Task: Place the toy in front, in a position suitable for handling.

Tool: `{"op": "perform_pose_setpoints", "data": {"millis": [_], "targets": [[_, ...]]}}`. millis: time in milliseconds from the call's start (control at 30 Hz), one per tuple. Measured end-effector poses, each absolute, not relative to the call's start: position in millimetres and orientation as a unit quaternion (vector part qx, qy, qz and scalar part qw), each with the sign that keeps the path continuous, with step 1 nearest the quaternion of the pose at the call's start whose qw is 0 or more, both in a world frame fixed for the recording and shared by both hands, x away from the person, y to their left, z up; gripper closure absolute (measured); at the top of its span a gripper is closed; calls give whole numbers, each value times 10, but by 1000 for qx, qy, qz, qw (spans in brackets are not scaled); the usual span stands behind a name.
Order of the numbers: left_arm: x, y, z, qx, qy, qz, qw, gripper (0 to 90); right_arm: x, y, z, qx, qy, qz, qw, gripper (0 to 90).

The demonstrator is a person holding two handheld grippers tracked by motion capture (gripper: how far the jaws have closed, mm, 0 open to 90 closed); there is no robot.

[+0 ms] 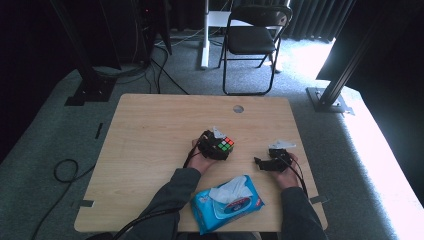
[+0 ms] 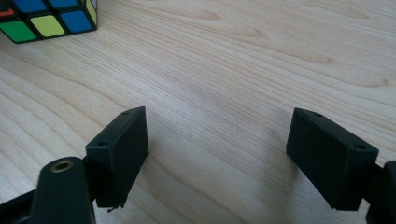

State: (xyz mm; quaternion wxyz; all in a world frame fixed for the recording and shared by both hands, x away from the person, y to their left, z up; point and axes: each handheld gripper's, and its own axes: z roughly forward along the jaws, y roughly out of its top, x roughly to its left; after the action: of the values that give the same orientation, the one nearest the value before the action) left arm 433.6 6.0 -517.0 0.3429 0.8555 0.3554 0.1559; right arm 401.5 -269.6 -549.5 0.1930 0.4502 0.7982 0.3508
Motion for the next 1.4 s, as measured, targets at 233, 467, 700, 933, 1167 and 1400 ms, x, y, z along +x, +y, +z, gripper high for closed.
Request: {"op": "perform_pose_setpoints", "data": {"millis": [233, 467, 700, 933, 1167, 1400], "targets": [[4344, 92, -5173, 853, 358, 158, 345, 341, 4016, -2696, -5495, 450, 798, 351, 193, 204], [4350, 143, -5156, 850, 361, 161, 347, 341, 4016, -2696, -5496, 450, 798, 351, 193, 204], [4341, 262, -5078, 843, 368, 168, 355, 341, 4016, -2696, -5495, 450, 798, 351, 193, 204], [4334, 432, -5045, 839, 378, 174, 352, 341, 4016, -2696, -5495, 450, 798, 351, 193, 203], [4327, 595, -5041, 834, 387, 180, 349, 341, 4015, -2696, -5495, 450, 798, 351, 193, 203], [4298, 762, -5047, 830, 396, 184, 347, 341, 4015, -2697, -5495, 450, 798, 351, 193, 203]]}}
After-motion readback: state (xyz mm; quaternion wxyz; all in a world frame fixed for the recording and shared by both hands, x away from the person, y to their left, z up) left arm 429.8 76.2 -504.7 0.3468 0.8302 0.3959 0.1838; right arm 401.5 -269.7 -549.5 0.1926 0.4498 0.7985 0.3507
